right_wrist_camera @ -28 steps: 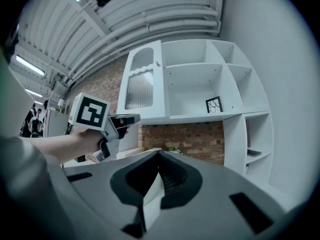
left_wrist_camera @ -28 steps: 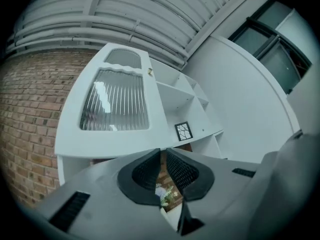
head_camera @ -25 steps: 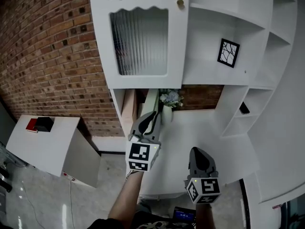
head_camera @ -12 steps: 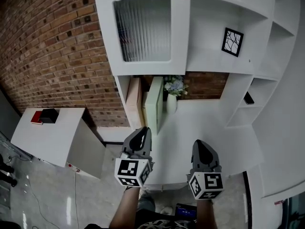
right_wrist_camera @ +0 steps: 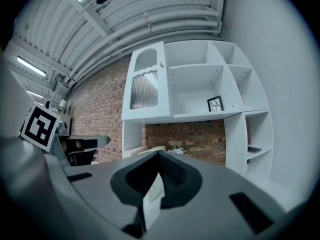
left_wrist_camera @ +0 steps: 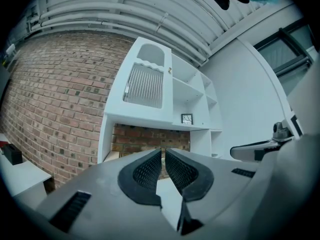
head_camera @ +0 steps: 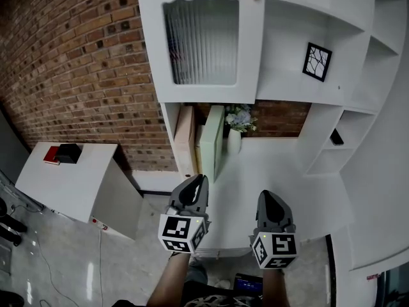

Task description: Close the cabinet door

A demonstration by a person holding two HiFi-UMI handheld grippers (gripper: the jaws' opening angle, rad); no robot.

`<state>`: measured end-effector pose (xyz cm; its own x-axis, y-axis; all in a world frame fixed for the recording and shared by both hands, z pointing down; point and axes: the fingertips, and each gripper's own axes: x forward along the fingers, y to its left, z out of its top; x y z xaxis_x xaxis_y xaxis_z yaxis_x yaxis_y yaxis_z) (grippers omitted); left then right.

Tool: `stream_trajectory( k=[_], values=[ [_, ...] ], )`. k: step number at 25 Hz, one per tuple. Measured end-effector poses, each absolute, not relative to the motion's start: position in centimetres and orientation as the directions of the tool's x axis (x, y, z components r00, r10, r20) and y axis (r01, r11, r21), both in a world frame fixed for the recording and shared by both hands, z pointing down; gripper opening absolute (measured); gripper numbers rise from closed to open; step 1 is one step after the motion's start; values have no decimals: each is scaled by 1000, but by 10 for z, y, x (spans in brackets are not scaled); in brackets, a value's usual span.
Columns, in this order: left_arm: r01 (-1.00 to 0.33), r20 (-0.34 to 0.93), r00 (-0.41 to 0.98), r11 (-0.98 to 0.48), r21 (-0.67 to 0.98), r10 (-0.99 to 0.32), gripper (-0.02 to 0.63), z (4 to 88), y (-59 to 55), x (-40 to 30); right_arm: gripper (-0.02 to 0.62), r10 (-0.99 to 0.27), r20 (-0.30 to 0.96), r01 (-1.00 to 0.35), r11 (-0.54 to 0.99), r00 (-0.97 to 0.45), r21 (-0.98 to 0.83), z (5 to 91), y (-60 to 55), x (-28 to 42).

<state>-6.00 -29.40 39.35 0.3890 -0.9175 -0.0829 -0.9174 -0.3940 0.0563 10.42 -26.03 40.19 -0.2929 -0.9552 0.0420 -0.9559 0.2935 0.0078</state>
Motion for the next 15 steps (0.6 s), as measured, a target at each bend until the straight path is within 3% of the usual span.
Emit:
stream_trajectory(
  k=[15],
  values=[
    [-918,-81,387,-392,61,-918,34,396,-305,-65,0,-956,45,-956,292,-291,4,404,-272,102]
  ],
)
